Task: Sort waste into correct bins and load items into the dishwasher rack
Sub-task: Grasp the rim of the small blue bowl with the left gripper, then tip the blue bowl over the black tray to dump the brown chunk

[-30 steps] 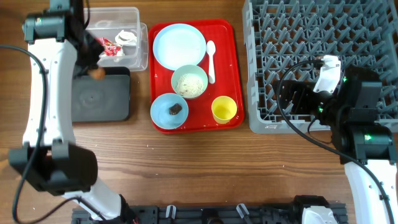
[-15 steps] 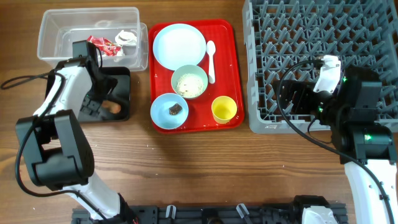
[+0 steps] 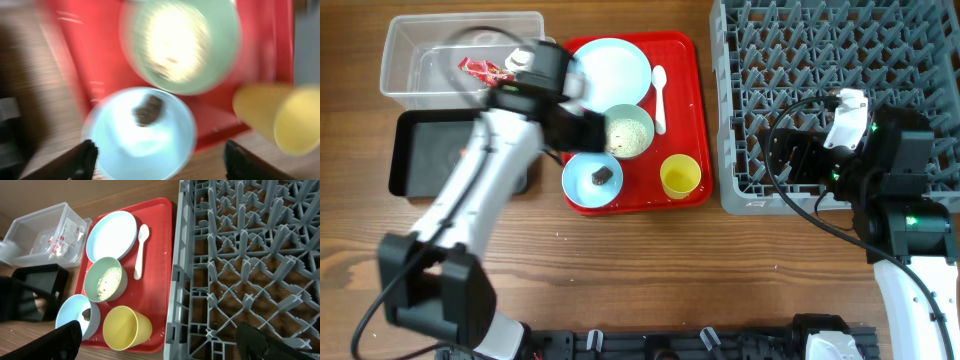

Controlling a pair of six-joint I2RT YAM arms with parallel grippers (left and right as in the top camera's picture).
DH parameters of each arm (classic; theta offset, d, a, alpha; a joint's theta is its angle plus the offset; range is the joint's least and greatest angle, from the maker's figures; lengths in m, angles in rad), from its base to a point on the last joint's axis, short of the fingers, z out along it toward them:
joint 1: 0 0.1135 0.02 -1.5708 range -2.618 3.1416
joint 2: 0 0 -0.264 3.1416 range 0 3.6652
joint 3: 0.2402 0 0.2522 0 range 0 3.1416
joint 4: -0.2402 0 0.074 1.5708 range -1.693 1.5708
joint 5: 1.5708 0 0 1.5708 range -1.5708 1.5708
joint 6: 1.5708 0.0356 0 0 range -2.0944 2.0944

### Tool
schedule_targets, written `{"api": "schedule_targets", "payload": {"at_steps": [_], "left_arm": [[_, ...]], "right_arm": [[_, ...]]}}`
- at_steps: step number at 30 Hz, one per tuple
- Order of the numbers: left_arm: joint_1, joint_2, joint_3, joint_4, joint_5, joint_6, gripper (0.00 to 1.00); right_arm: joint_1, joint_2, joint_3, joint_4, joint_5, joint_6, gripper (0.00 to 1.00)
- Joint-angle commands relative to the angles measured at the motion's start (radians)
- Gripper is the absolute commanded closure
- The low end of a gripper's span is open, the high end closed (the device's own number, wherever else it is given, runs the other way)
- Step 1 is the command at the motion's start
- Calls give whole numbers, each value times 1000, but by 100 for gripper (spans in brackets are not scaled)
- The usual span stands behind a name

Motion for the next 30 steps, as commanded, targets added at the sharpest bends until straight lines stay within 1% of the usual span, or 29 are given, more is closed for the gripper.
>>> {"api": "schedule_targets", "payload": {"at_steps": [1,2,5,6,9,10,11,13,15,16,20,26,28,30], "left_arm": [[-138,67,-56,12,-9,74,28],[-166,81,-62,11,-26,71,33],[-205,129,-64,23,-44,63,37],[-205,137,-64,27,-45,64,38],[-205,181,-64,51,-49,65,50],[-205,195,-64,56,-52,64,52],[-205,215,-64,60,-52,64,53],[-205,252,-64,68,-53,64,59],[-205,284,-64,73,-56,64,75],[-204,290,-64,72,-56,64,96],[-201,243,-56,50,-66,31,96],[-175,50,9,-70,-63,-12,96],[-138,-19,9,-92,-63,-42,96],[-65,-64,9,-109,-61,-61,96]], "right_arm": [[7,2,16,-3,-16,5,0],[7,2,16,-5,-16,5,0],[7,2,16,-16,-16,5,0],[7,2,16,-18,-16,5,0],[7,2,16,-22,-16,5,0],[7,2,16,-23,-16,5,0],[7,2,16,-24,-16,5,0],[7,2,16,-24,-16,5,1],[7,2,16,-24,-16,5,0],[7,2,16,-24,-16,5,0],[7,2,16,-23,-16,5,0],[7,2,16,-21,-16,5,0],[7,2,16,-19,-16,6,0],[7,2,16,-18,-16,5,0]]}}
